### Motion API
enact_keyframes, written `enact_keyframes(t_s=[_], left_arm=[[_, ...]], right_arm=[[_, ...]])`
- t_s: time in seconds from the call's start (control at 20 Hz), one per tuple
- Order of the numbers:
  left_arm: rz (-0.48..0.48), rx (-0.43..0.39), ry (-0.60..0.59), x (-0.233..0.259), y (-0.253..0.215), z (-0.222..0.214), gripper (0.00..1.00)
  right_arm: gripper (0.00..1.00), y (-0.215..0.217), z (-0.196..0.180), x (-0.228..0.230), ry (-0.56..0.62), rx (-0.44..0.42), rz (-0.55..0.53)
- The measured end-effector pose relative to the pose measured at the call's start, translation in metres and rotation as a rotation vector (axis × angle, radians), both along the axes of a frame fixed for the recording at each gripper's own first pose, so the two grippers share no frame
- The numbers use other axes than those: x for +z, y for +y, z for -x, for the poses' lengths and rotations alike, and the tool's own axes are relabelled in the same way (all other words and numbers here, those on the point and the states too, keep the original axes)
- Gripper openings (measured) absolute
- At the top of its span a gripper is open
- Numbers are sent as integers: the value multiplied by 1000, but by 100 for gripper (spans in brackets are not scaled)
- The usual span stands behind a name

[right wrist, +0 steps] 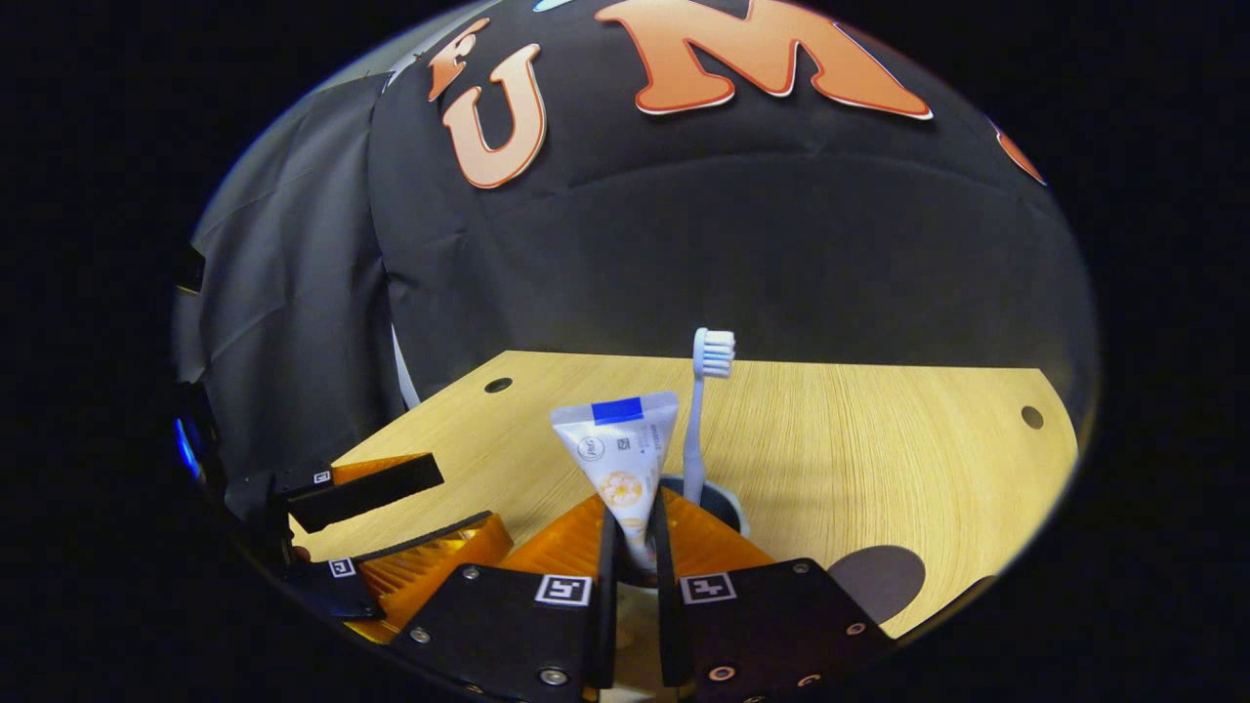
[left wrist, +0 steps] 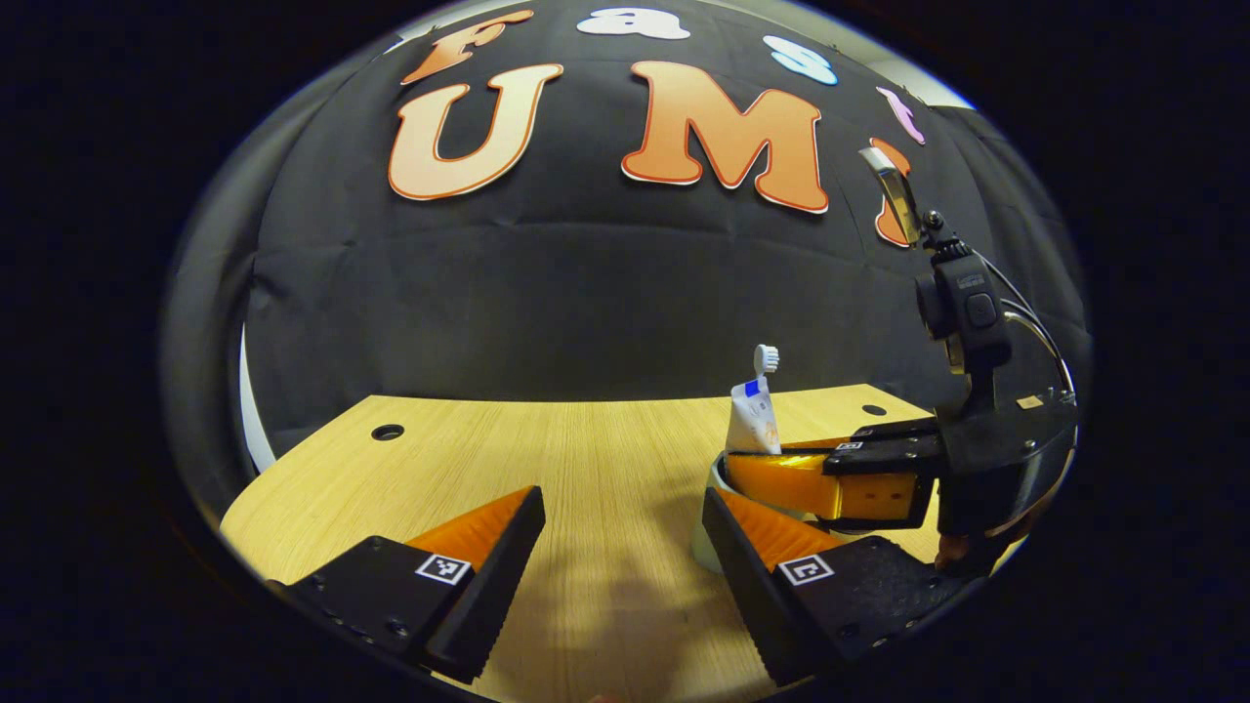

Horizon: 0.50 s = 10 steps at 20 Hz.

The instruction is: Put the toothbrush and toothpaste on the desktop into the cup, then pick up the cup and place it on the coaster on the desktop.

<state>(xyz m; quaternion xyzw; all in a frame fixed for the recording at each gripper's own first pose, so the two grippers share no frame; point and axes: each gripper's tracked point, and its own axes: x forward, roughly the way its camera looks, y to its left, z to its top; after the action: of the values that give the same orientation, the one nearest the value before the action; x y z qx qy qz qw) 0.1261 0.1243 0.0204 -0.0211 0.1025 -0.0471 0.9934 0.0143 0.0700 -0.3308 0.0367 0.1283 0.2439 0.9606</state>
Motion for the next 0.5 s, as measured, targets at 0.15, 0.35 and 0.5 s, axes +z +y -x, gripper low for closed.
enact_keyframes(t_s=[0.15,0.35,0.5], left_arm=[[-2,1,1,0,-3,1,98],[-1,-4,3,1,-9,1,98],[-8,-27,-13,10,-22,0,98]], right_arm=[[35,-7,11,6,2,-7,8],[53,-24,22,27,-68,-15,38],[61,-40,33,44,-96,-33,25]])
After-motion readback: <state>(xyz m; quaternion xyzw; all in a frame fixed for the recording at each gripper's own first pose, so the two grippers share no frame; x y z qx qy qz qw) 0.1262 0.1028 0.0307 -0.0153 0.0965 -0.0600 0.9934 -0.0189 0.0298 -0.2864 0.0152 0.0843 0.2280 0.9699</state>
